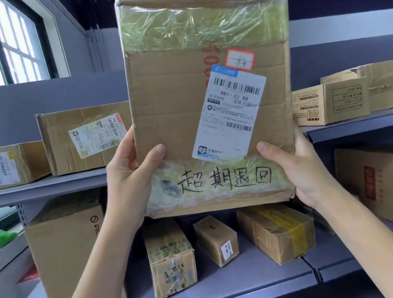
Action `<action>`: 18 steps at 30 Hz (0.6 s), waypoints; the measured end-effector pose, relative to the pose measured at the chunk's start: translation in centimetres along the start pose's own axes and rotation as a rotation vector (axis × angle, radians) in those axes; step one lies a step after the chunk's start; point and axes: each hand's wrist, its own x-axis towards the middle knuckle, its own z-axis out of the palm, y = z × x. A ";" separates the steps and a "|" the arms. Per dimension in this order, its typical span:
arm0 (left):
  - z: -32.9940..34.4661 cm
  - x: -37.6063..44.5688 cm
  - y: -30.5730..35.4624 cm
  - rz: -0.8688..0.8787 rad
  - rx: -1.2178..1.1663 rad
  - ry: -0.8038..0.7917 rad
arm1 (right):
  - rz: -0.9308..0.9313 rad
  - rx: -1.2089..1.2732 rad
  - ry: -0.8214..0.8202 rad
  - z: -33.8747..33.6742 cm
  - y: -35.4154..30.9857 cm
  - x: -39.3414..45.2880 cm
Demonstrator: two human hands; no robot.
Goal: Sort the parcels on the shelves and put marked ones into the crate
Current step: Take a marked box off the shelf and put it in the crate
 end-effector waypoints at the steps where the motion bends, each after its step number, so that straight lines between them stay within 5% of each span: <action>1: -0.2 -0.2 -0.2 -0.004 0.006 -0.009 | 0.003 -0.009 0.022 0.2 0.1 -0.2; 18: 2.6 -8.3 -0.2 -0.163 0.067 -0.003 | 0.071 -0.071 0.006 -4.0 -0.3 -7.0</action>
